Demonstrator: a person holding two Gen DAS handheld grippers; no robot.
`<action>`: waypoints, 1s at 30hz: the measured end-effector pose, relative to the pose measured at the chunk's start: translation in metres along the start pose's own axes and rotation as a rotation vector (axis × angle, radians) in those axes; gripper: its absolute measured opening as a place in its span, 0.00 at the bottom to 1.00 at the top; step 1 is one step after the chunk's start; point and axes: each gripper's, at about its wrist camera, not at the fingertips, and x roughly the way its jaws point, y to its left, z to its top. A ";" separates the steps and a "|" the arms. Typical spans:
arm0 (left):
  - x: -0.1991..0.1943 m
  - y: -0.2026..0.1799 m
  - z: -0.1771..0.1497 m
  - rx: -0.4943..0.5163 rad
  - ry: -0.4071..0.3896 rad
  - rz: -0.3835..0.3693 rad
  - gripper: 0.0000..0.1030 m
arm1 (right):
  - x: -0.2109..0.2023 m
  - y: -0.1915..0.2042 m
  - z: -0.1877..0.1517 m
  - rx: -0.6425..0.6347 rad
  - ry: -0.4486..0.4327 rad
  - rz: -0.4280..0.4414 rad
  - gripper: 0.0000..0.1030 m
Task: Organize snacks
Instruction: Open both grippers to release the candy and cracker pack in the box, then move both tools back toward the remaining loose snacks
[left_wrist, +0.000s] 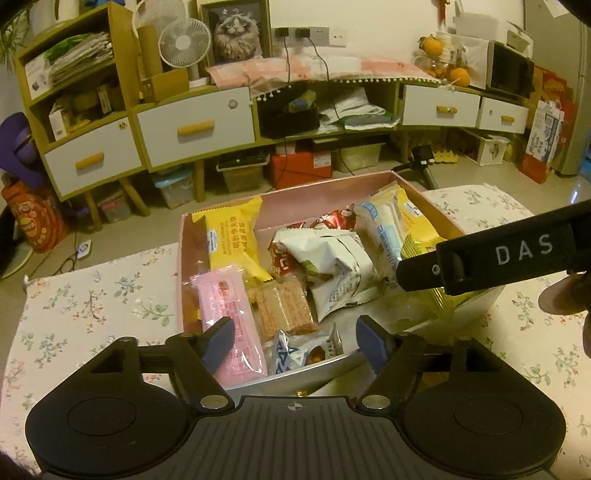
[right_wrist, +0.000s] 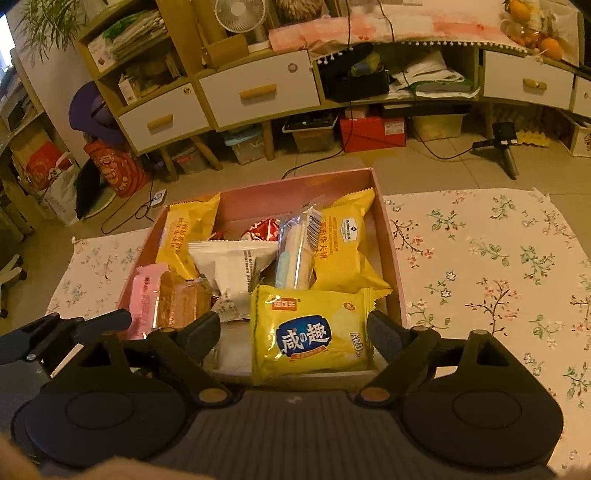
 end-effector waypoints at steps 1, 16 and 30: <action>-0.002 -0.001 0.000 0.001 0.000 0.001 0.73 | -0.003 0.001 0.000 -0.003 -0.001 0.000 0.83; -0.045 -0.010 -0.013 -0.036 0.022 -0.022 0.82 | -0.039 0.004 -0.012 -0.020 -0.014 -0.010 0.89; -0.085 -0.011 -0.043 -0.075 0.046 -0.010 0.91 | -0.063 0.007 -0.045 -0.052 0.010 -0.036 0.95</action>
